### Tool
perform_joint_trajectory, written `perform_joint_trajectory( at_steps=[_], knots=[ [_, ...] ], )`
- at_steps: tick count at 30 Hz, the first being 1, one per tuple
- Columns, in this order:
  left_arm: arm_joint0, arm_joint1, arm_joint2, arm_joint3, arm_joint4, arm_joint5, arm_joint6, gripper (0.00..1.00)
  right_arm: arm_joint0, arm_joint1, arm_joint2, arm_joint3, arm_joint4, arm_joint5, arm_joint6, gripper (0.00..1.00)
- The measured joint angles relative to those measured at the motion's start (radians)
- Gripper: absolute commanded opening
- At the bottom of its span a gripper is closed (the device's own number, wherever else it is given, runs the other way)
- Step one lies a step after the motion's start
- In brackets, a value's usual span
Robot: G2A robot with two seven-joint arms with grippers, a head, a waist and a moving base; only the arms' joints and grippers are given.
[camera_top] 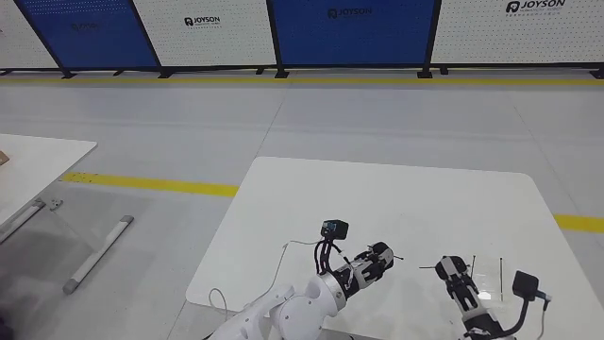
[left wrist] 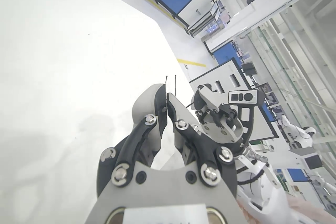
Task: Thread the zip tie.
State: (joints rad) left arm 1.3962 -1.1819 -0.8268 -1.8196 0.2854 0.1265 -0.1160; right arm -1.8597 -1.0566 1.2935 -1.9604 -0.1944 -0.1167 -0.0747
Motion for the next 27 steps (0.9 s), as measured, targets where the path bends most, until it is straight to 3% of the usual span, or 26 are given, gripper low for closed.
perform_joint_trajectory(
  at_steps=[3, 27],
  knots=[
    [0.000, 0.000, 0.000, 0.000, 0.000, 0.000, 0.000, 0.00, 0.008, -0.006, -0.020, 0.010, -0.028, 0.003, -0.037, 0.00],
    [0.000, 0.000, 0.000, 0.000, 0.000, 0.000, 0.000, 0.00, 0.063, -0.027, -0.077, 0.056, -0.051, 0.025, -0.050, 0.00]
  ],
)
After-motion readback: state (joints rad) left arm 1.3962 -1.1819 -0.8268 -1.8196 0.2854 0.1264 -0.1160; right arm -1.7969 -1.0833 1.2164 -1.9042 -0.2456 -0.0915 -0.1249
